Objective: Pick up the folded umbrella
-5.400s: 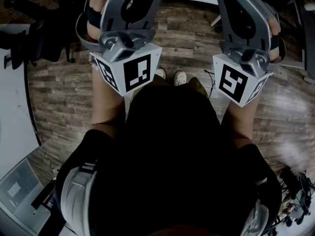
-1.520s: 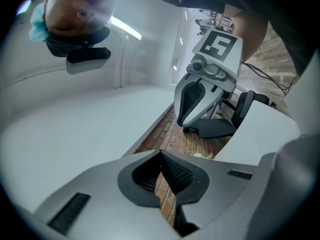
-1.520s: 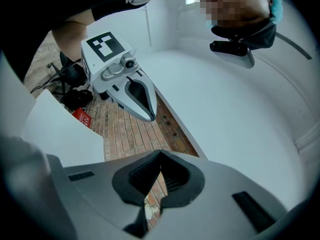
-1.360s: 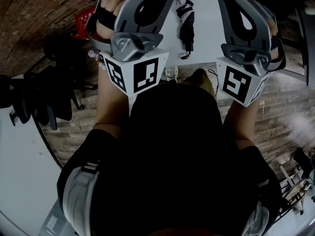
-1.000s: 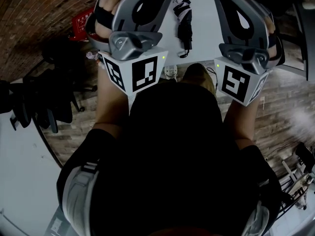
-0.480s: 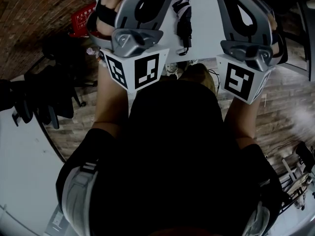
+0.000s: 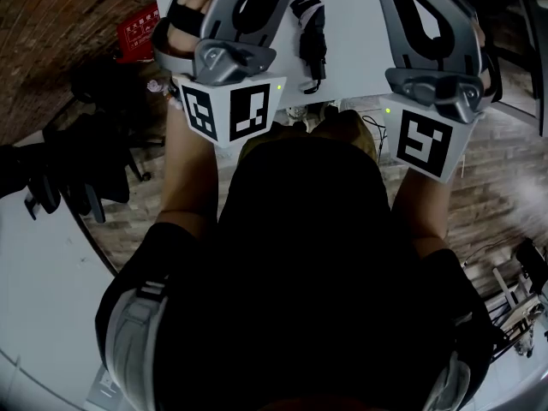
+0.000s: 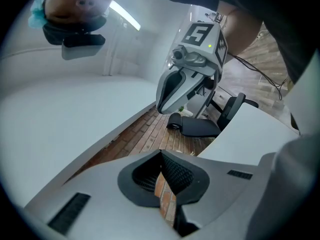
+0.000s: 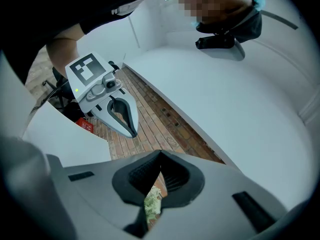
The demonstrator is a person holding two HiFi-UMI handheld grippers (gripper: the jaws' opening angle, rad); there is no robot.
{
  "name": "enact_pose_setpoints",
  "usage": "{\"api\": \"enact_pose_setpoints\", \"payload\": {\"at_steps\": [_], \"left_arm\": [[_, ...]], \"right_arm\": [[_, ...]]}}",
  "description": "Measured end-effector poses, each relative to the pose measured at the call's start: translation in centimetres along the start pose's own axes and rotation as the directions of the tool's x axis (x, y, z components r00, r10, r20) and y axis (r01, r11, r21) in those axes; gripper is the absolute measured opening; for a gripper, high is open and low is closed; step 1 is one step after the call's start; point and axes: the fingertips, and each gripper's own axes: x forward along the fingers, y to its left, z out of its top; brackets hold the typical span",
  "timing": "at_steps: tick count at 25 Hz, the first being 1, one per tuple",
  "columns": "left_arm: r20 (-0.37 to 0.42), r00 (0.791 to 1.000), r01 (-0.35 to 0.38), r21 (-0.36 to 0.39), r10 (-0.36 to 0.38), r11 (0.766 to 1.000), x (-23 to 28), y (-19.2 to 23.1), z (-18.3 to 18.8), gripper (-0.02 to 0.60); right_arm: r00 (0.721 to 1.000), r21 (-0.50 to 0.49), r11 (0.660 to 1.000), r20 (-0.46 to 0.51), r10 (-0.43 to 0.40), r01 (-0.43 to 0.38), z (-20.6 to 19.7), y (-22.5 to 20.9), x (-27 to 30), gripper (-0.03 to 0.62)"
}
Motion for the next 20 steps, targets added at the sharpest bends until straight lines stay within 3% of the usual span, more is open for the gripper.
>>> {"api": "enact_pose_setpoints", "payload": {"at_steps": [7, 12, 16, 20], "left_arm": [[-0.002, 0.990, 0.141, -0.032, -0.141, 0.990, 1.5, -3.6, -1.5, 0.011], [0.009, 0.966, 0.257, 0.034, -0.258, 0.966, 2.4, -6.8, -2.3, 0.011], [0.010, 0.930, 0.367, 0.055, -0.368, 0.929, 3.1, -9.7, -2.8, 0.021], [0.009, 0.873, 0.487, 0.047, -0.488, 0.872, 3.5, -13.0, -3.3, 0.108]], "right_arm": [[1.000, 0.010, 1.000, -0.009, 0.022, -0.022, -1.2, 0.3, -0.2, 0.028], [0.999, 0.025, 0.999, -0.011, 0.035, -0.035, -1.7, 0.7, -0.2, 0.028], [0.999, 0.033, 0.998, -0.016, 0.050, -0.049, -2.2, 1.3, 0.0, 0.028], [0.998, 0.044, 0.997, -0.023, 0.057, -0.056, -2.7, 1.5, 0.0, 0.028]]}}
